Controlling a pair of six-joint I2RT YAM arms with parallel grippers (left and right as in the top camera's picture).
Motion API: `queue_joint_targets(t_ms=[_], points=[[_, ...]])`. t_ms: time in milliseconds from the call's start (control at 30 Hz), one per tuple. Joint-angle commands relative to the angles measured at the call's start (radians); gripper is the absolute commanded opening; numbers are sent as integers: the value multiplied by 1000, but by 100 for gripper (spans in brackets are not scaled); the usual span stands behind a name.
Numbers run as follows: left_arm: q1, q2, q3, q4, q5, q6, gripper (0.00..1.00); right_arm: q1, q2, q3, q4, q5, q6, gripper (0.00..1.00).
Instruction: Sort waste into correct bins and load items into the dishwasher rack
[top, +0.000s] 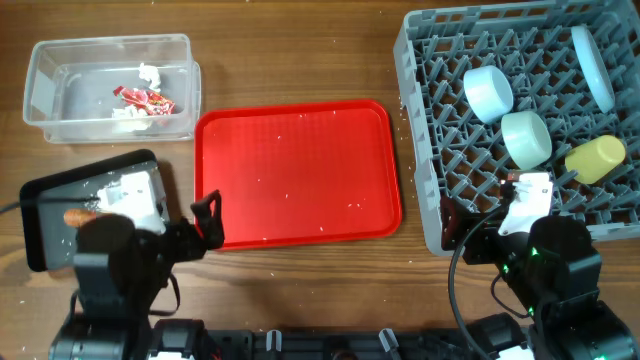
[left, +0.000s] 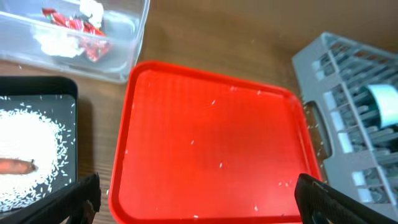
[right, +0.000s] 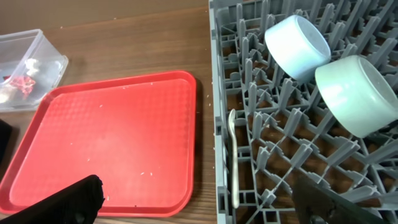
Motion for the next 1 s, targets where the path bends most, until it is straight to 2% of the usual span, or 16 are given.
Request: queue_joint_targets(t_ms=[0, 433, 567, 733, 967], points=[[-3, -42, -11, -3, 11, -10, 100, -4, 5, -9, -1, 28, -3, 100], [-3, -41, -11, -3, 11, -10, 100, -4, 10, -11, -3, 28, -3, 100], [-3, -41, -11, -3, 11, -10, 100, -4, -55, -47, 18, 54, -13, 100], [-3, -41, -11, -3, 11, -10, 100, -42, -266, -294, 317, 4, -119, 100], [-3, -41, -11, -3, 11, -10, 100, -121, -461, -624, 792, -29, -136, 100]])
